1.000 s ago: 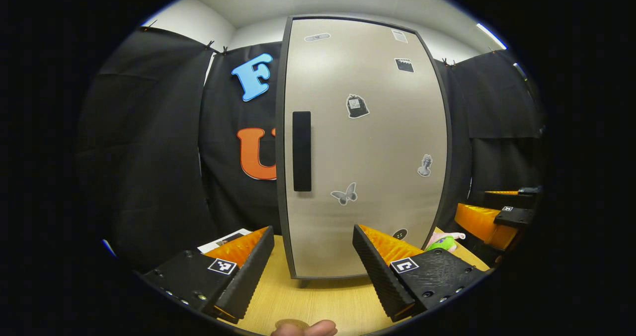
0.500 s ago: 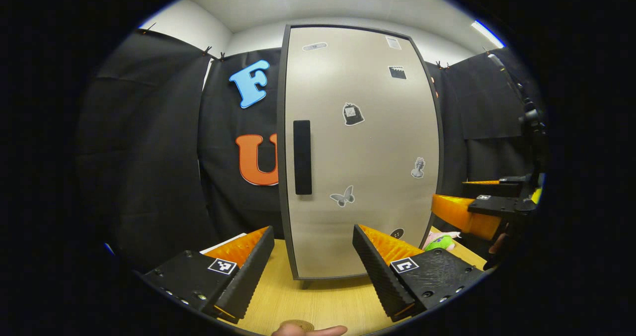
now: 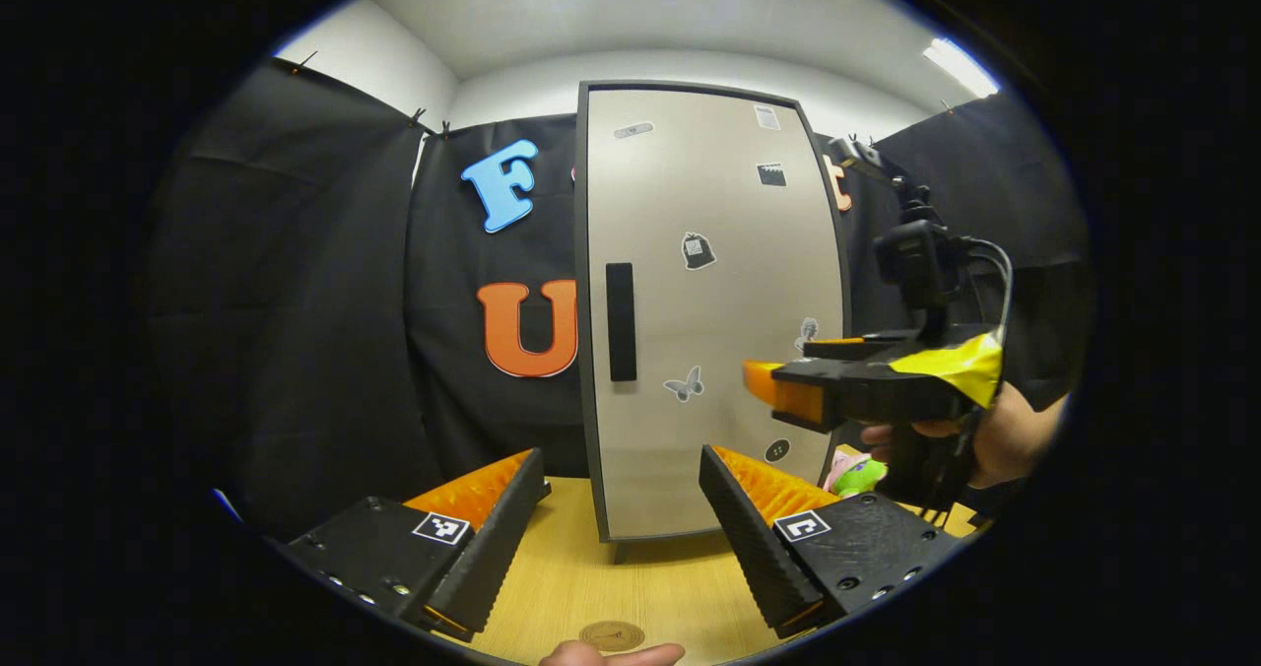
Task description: Open the cabinet door with the right hand, grasp the bottle in the cabinet with the left hand and place it on the coaster, then close the cabinet door with the right hand.
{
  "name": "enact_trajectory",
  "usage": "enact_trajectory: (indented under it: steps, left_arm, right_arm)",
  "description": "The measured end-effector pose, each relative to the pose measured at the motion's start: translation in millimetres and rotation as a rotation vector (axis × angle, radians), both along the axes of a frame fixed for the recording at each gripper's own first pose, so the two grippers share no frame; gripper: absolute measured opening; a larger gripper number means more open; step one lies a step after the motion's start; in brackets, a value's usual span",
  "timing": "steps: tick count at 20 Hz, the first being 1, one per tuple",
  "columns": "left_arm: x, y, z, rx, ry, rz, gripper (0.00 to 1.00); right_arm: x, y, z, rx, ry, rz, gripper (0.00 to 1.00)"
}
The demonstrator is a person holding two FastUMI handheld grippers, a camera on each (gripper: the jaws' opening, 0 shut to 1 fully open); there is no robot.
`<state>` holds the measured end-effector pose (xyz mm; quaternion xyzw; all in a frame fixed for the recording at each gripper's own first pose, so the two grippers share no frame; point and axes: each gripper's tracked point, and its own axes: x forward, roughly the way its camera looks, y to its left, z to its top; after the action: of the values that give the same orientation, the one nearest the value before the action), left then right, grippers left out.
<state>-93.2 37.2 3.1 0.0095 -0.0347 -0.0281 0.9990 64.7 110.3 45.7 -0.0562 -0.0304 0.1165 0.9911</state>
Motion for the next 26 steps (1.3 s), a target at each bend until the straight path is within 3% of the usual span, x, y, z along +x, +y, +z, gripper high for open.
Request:
enact_trajectory:
  steps: [4, 11, 16, 20, 22, 23, 24, 25, 26]
  left_arm:
    - [-23, 15, -1, 0.04, -0.012, 0.006, 0.96]
    - [-49, 54, -21, 0.041, 0.037, 0.122, 0.96]
    - [-68, 89, -35, 0.023, 0.071, 0.216, 0.96]
    - [-75, 102, -43, -0.003, 0.091, 0.246, 0.96]
    - [-78, 104, -46, -0.001, 0.102, 0.25, 0.96]
    - [-79, 107, -46, 0.006, 0.103, 0.26, 0.96]
    - [-80, 112, -47, 0.014, 0.104, 0.269, 0.96]
    - [-81, 115, -47, 0.016, 0.107, 0.273, 0.96]
    - [-82, 115, -47, 0.016, 0.106, 0.277, 0.96]
  right_arm:
    - [14, 37, 3, -0.004, 0.004, 0.064, 1.0]
    - [40, 107, 19, -0.009, -0.005, 0.151, 1.0]
    - [54, 137, 26, -0.026, -0.013, 0.183, 1.0]
    - [67, 145, 32, -0.083, -0.05, 0.155, 0.99]
    - [76, 145, 29, -0.104, -0.044, 0.122, 0.9]
    - [77, 151, 21, -0.094, -0.012, 0.14, 0.78]
    - [82, 148, 16, -0.074, 0.015, 0.119, 0.72]
    - [81, 148, 20, -0.039, 0.016, 0.123, 0.46]
    - [81, 148, 17, -0.032, 0.026, 0.122, 0.37]
